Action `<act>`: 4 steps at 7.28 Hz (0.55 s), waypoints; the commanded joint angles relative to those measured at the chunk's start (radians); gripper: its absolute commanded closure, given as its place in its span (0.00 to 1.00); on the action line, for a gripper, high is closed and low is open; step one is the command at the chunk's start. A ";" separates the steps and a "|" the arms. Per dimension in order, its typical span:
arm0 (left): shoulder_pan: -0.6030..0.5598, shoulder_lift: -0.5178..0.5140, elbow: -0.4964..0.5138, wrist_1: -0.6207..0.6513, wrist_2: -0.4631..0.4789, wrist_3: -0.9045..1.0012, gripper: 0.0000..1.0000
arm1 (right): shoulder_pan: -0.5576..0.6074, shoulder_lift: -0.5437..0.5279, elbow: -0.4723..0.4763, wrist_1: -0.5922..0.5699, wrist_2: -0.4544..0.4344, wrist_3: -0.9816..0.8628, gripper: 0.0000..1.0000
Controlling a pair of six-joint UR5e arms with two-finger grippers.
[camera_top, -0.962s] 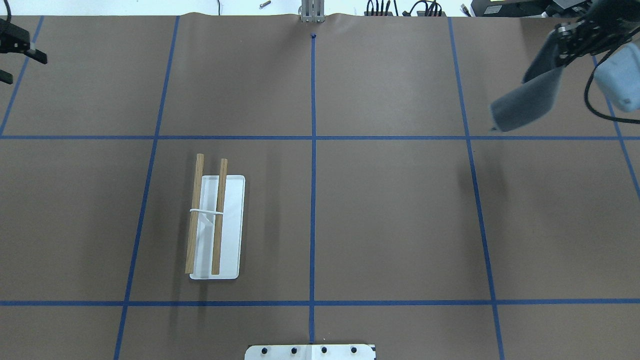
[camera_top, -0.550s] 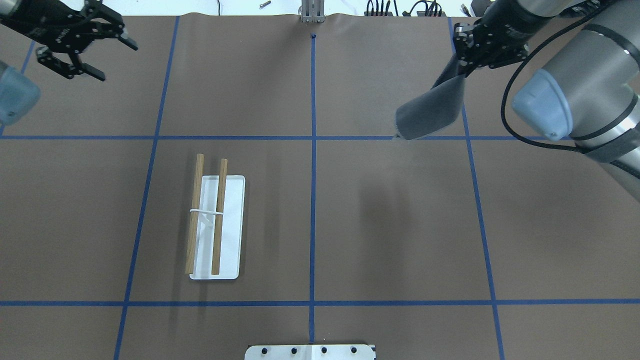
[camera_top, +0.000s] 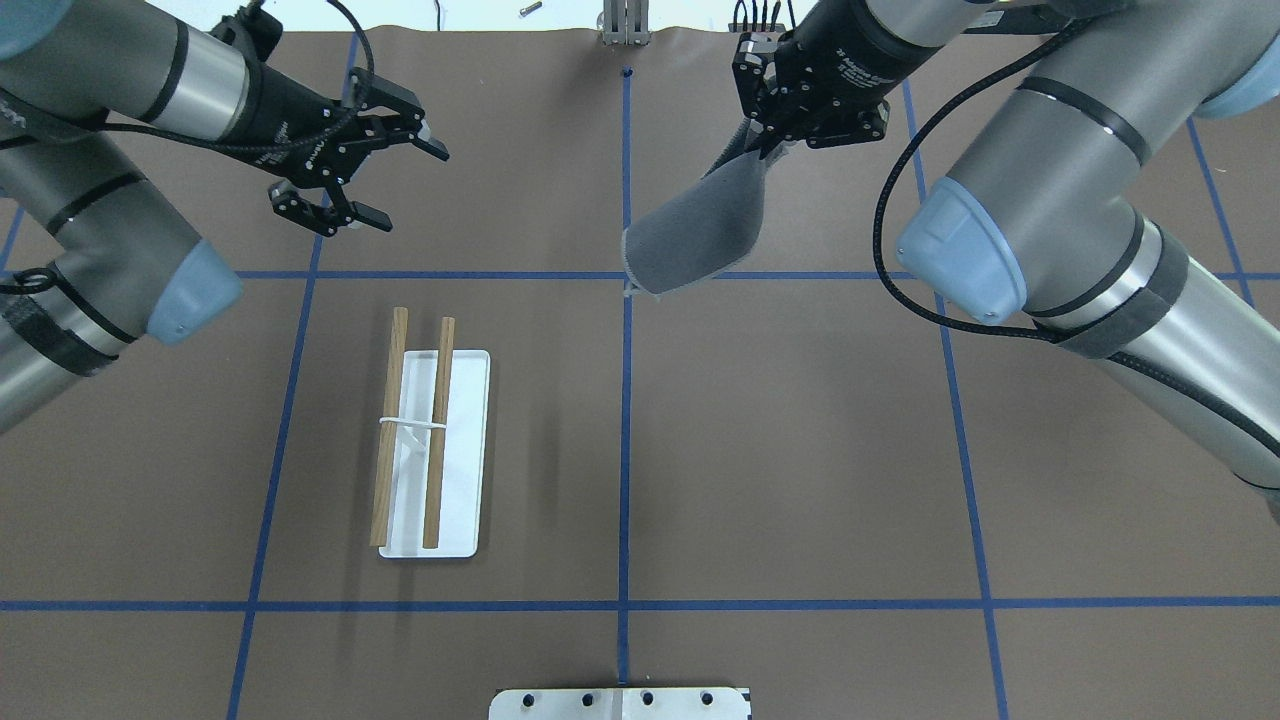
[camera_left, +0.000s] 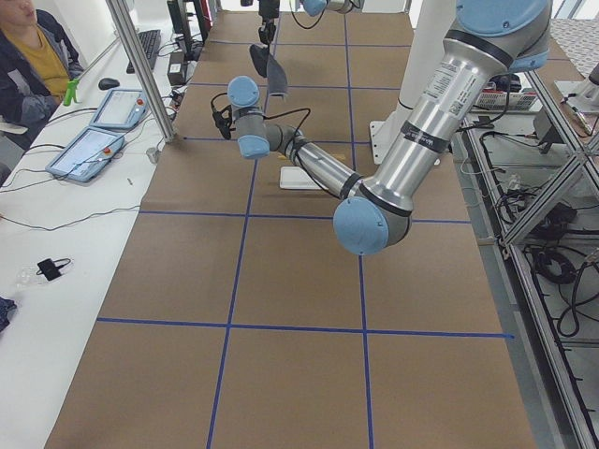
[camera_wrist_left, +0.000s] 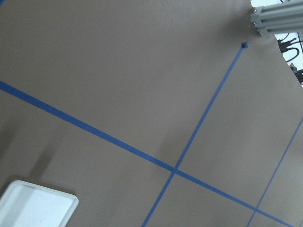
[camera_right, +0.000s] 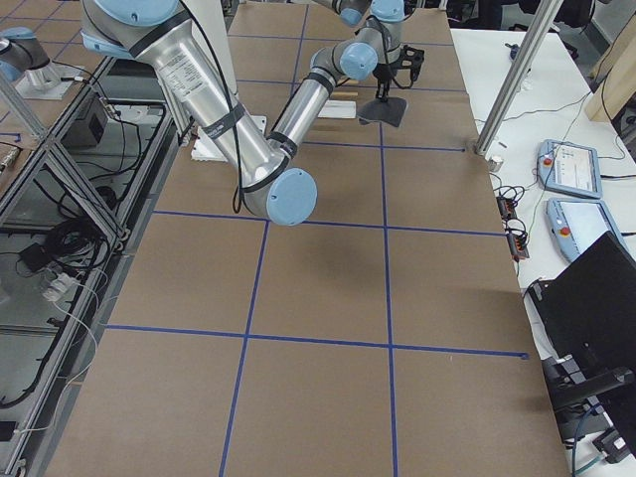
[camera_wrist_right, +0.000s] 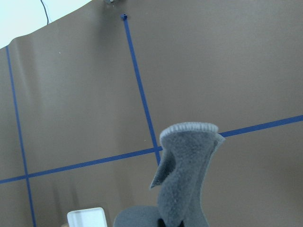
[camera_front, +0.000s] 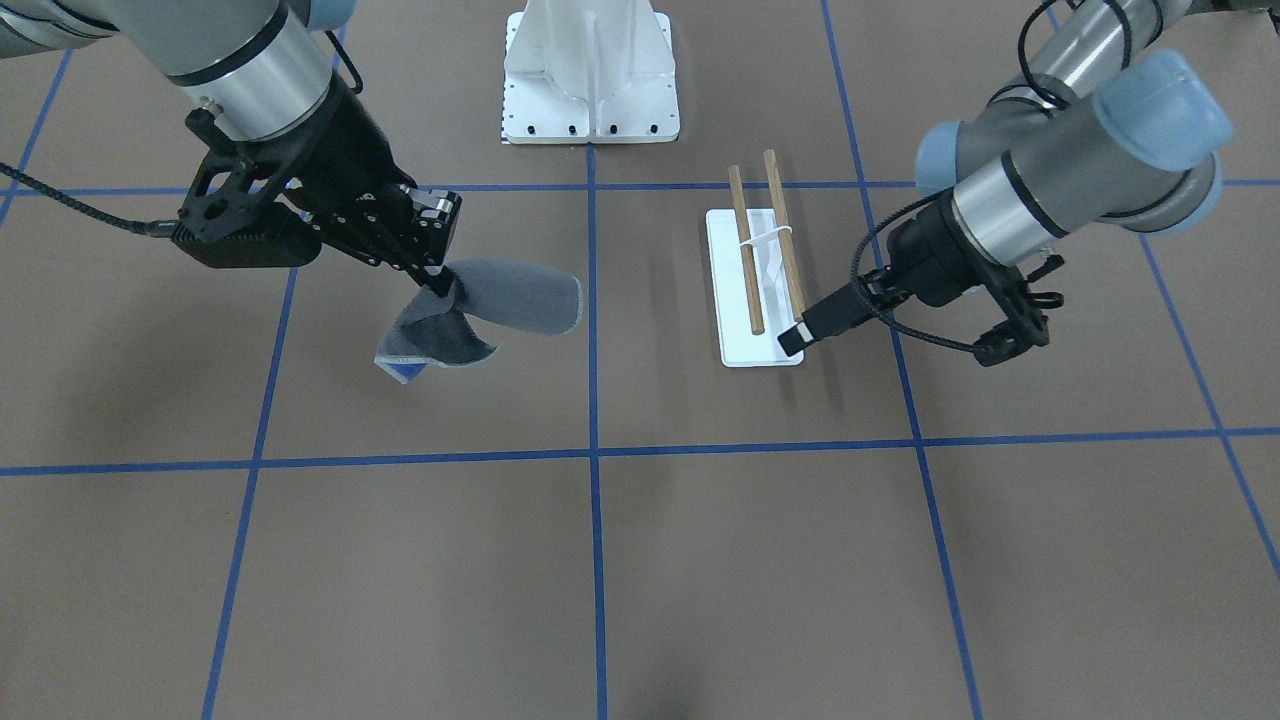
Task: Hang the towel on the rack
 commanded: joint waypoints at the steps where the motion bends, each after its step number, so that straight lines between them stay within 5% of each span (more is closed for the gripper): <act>1: 0.098 -0.043 -0.003 -0.079 0.079 -0.018 0.02 | -0.027 0.056 -0.026 0.030 -0.001 0.057 1.00; 4: 0.143 -0.052 -0.002 -0.166 0.095 -0.019 0.02 | -0.032 0.099 -0.052 0.035 -0.001 0.080 1.00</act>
